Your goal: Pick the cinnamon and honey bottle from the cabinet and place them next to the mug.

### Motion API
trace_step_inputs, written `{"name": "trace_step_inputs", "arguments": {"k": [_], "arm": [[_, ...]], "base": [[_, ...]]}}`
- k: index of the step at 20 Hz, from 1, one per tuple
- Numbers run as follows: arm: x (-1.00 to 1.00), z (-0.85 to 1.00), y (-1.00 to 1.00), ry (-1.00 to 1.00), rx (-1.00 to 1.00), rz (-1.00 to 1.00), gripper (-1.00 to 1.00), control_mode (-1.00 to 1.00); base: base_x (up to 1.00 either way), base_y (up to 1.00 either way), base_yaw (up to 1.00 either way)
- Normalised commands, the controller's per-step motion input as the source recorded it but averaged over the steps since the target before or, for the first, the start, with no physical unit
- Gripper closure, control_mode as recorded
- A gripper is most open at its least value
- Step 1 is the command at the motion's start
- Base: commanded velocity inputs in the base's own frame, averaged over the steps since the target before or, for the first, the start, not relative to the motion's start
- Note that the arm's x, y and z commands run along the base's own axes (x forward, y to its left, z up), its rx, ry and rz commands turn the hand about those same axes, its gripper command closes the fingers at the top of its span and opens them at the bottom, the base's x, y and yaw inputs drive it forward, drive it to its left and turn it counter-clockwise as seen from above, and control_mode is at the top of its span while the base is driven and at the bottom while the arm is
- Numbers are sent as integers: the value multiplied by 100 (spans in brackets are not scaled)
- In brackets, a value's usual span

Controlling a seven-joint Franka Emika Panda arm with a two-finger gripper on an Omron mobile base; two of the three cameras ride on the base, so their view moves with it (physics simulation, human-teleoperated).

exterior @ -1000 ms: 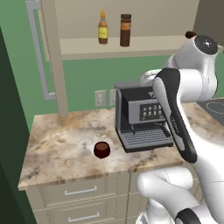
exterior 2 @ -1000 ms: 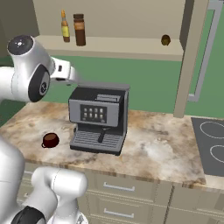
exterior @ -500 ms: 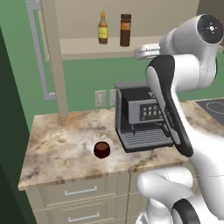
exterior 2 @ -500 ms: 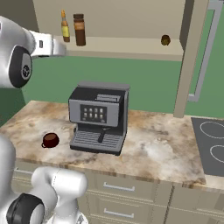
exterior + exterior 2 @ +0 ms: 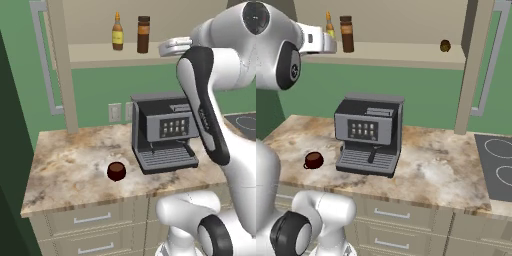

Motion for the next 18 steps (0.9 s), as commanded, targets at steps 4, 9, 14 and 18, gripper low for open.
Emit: {"name": "trace_step_inputs", "arguments": {"k": [4, 9, 14, 18], "arm": [[48, 5, -28, 6, 0, 15, -100, -100], [54, 0, -7, 1, 0, 10, -100, -100], [60, 0, 1, 1, 0, 0, -100, -100], [45, 0, 18, 4, -1, -4, -100, -100]], "base": [[0, 0, 0], [0, 0, 0], [0, 0, 0], [0, 0, 0]]}}
